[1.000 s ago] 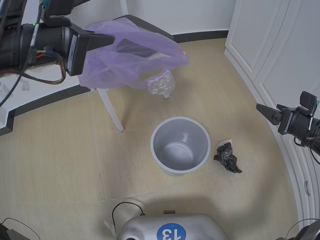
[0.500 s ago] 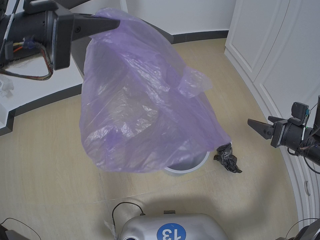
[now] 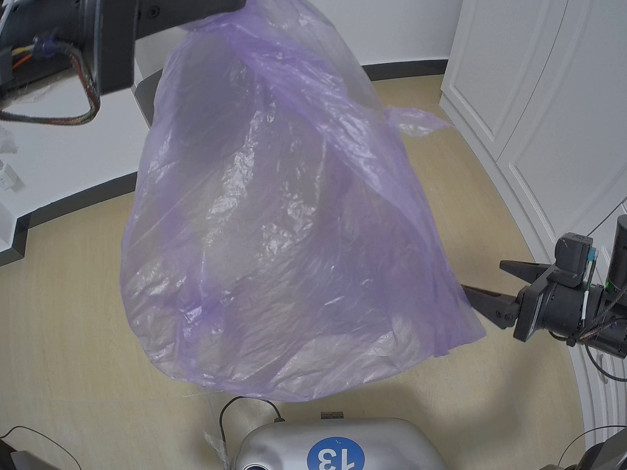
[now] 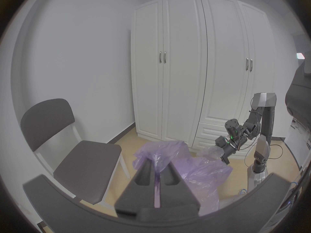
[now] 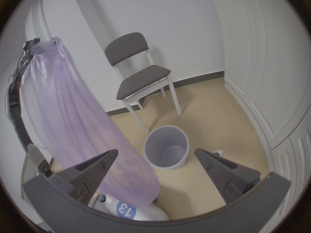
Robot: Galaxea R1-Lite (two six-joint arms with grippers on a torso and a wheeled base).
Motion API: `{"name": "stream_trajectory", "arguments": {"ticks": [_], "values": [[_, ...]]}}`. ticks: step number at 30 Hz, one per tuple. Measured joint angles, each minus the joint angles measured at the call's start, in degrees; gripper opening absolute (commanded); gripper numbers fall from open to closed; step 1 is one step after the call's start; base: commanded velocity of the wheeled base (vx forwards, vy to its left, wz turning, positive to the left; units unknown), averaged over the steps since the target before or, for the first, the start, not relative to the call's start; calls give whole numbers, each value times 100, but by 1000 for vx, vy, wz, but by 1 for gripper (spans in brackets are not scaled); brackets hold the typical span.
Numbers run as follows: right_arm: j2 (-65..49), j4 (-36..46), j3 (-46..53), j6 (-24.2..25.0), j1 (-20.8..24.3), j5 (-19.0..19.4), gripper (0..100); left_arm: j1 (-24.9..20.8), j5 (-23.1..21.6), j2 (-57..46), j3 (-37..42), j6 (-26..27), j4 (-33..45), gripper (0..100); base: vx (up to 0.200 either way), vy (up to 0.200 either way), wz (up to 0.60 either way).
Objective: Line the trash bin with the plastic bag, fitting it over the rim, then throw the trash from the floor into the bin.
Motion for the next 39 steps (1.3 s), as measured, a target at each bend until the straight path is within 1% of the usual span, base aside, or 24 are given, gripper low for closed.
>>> {"name": "stream_trajectory", "arguments": {"ticks": [4,9,12,16,19,22,29,31,35,37,39], "values": [[-32,4,89,5,236,24,100,-56,22,2,-74,-1,-16,0,0,0,0],[68,-33,146,82,702,-5,100,-91,22,11,-162,-6,-18,0,0,0,0],[302,-163,135,293,872,-46,100,-146,24,13,-219,-12,-18,0,0,0,0],[697,-798,78,638,953,-80,100,-229,24,0,-245,-20,-11,0,0,0,0],[961,-1251,55,788,898,-95,100,-304,24,-26,-250,-20,-13,0,0,0,0],[1143,-1571,30,829,703,-95,100,-356,27,-57,-250,-11,-11,0,0,0,0],[1317,-1694,-121,869,166,-27,100,-358,-17,-146,-134,2,-13,0,0,0,0],[1356,-1702,-212,996,63,-30,100,-352,-24,-166,-123,2,-16,0,0,0,0],[1496,-1732,-441,1442,-27,-73,100,-352,-39,-188,-121,5,-18,0,0,0,0],[1604,-1815,-566,1653,-74,-78,100,-352,-44,-194,-121,2,-21,0,0,0,0],[1723,-1965,-653,1762,-151,-78,100,-352,-46,-196,-118,2,-21,0,0,0,0]]}}
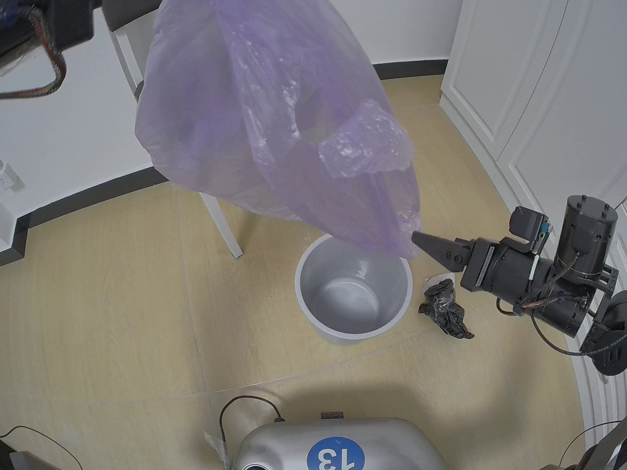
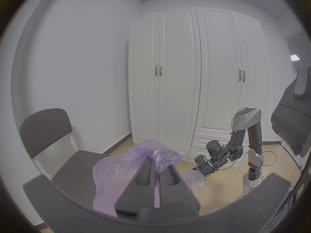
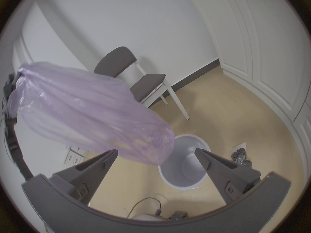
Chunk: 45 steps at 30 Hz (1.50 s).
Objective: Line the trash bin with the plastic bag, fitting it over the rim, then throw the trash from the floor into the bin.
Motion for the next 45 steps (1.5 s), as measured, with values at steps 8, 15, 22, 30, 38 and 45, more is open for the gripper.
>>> {"name": "stream_trajectory", "arguments": {"ticks": [8,15,22,30,38,45], "values": [[505,-928,-71,283,-288,69,100,-10,-66,6,-13,0,-134,0,0,0,0],[708,-552,41,291,-364,372,100,-10,-79,55,-22,2,-258,0,0,0,0],[733,-424,63,299,-367,469,100,-32,-72,85,-33,2,-302,0,0,0,0],[768,-424,138,469,-221,814,100,-39,-69,100,-39,7,-302,0,0,0,0],[621,-413,286,725,35,1122,100,-39,-67,102,-39,51,-310,0,0,0,0],[634,-440,354,734,195,1142,100,-39,-69,105,-33,62,-395,0,0,0,0]]}}
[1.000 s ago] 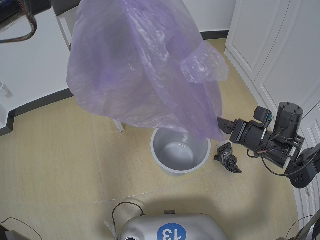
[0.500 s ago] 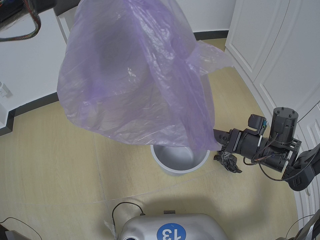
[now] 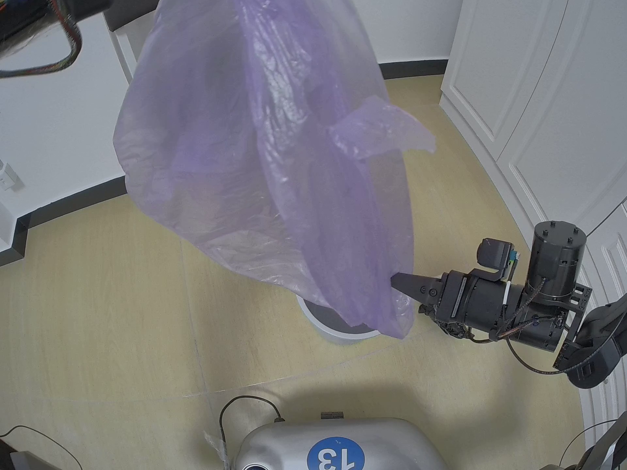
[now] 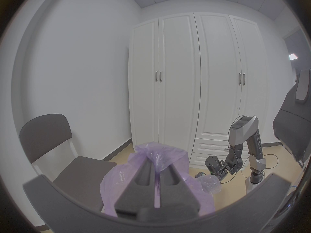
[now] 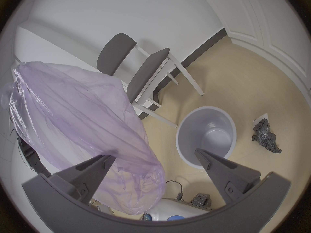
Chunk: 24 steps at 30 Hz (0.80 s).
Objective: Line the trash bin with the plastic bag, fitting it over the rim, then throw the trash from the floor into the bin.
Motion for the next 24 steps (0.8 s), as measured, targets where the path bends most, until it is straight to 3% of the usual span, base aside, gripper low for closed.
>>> {"name": "stream_trajectory", "arguments": {"ticks": [13,24], "values": [[391,-367,-61,438,238,-38,100,-9,0,0,-6,0,-11,0,0,0,0],[945,-1782,167,550,441,-67,100,-15,0,6,-11,0,-13,0,0,0,0]]}}
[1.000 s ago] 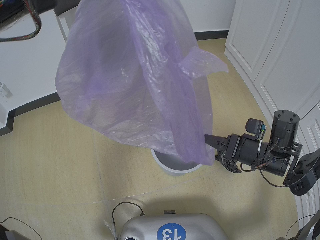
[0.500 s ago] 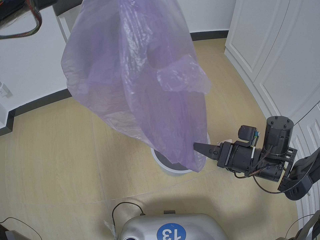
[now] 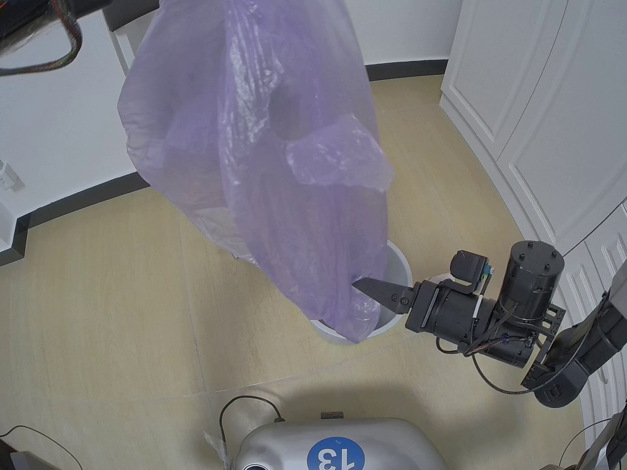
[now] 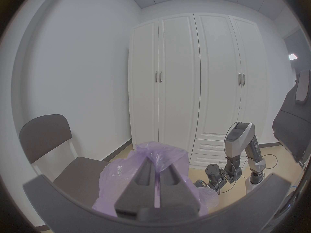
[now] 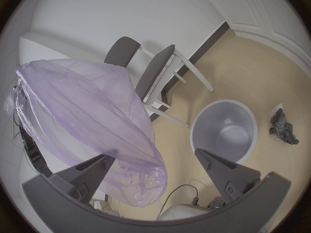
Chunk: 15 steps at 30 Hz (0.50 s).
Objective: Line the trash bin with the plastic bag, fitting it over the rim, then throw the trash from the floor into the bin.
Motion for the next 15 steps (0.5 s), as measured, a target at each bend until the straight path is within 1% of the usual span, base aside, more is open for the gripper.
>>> {"name": "stream_trajectory", "arguments": {"ticks": [7,10,11,15], "values": [[478,-734,158,52,151,-11,100,-2,-7,35,-5,0,-88,0,0,0,0],[634,-868,213,61,215,-12,100,-5,-7,46,-5,2,-95,0,0,0,0],[689,-920,229,63,245,-12,0,-5,-5,52,-5,2,-96,0,0,0,0],[868,-1120,279,56,304,-91,0,-5,-7,77,-5,2,-96,0,0,0,0]]}}
